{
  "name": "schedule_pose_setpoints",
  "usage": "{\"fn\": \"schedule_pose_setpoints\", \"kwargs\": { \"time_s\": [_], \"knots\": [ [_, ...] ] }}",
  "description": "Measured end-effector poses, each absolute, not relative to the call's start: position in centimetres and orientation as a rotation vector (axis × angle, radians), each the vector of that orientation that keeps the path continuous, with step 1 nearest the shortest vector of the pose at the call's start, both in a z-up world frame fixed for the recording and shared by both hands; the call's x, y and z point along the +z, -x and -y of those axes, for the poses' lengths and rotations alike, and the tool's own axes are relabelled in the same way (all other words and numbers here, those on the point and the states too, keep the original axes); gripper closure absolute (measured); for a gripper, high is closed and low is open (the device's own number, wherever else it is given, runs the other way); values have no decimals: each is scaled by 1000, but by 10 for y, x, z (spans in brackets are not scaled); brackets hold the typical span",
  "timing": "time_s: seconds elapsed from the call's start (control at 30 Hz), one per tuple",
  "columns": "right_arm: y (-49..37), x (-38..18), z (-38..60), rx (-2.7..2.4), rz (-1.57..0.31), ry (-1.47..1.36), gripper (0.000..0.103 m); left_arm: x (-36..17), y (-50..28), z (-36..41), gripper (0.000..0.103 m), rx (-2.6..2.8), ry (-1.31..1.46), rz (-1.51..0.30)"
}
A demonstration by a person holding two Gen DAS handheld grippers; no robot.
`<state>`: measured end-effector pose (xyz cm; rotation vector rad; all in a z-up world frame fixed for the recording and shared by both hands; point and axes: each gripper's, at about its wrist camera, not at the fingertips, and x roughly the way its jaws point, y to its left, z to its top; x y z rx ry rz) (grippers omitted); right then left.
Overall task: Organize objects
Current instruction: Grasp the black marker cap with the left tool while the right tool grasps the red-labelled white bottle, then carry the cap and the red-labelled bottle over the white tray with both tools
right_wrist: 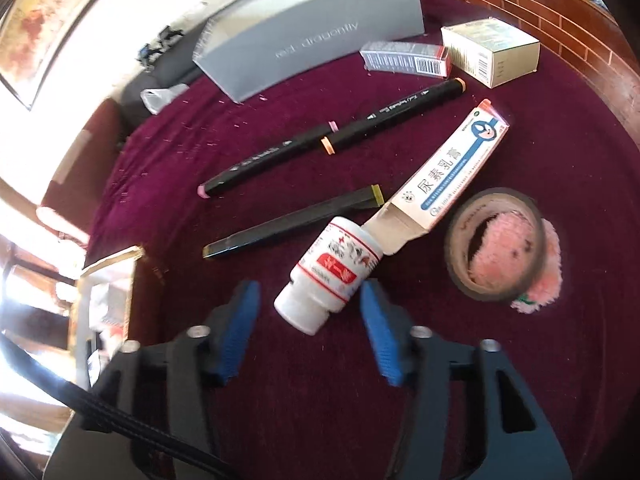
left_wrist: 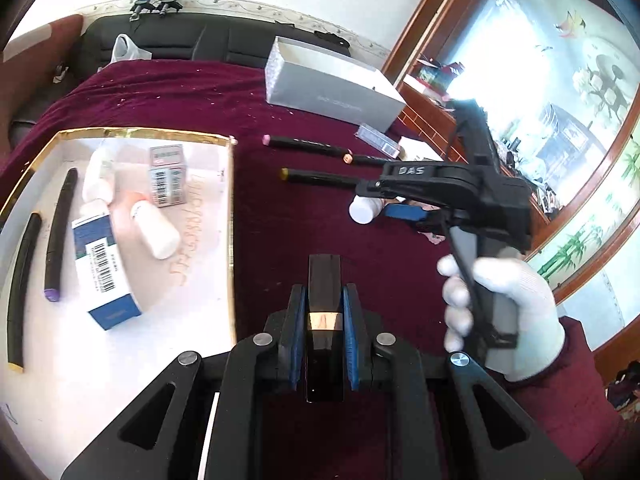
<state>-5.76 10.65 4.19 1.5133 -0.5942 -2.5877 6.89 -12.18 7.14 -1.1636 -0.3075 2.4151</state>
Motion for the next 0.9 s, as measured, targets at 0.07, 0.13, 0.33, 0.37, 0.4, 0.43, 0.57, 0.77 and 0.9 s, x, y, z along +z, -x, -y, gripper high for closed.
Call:
{"fn": "schedule_pose_setpoints", "kwargs": {
  "time_s": [0.07,0.13,0.33,0.37,0.4,0.43,0.57,0.77,0.9],
  "knots": [
    [63,42,-101,-2633,569,-1524,57,70,-69,126,89,2414,1163,317],
    [67,42,-98,-2659,538,-1538,57,69,-69,130,89,2413,1159,325],
    [74,31,-100,-2680,528,-1597,69,67,-69,141,89,2418,1161,354],
    [72,31,-103,-2681,527,-1590,69,67,-71,145,89,2425,1160,359],
    [70,32,-105,-2670,544,-1585,69,68,-71,147,89,2431,1160,361],
    [66,33,-109,-2657,566,-1581,69,68,-72,150,89,2437,1161,365],
    [50,43,-114,-2625,586,-1530,69,71,-76,166,89,2470,1160,391],
    [24,77,-94,-2553,537,-1423,69,82,-81,198,89,2573,1139,386],
    [15,98,-64,-2486,483,-1358,69,93,-75,224,89,2665,1131,347]
  ]
}}
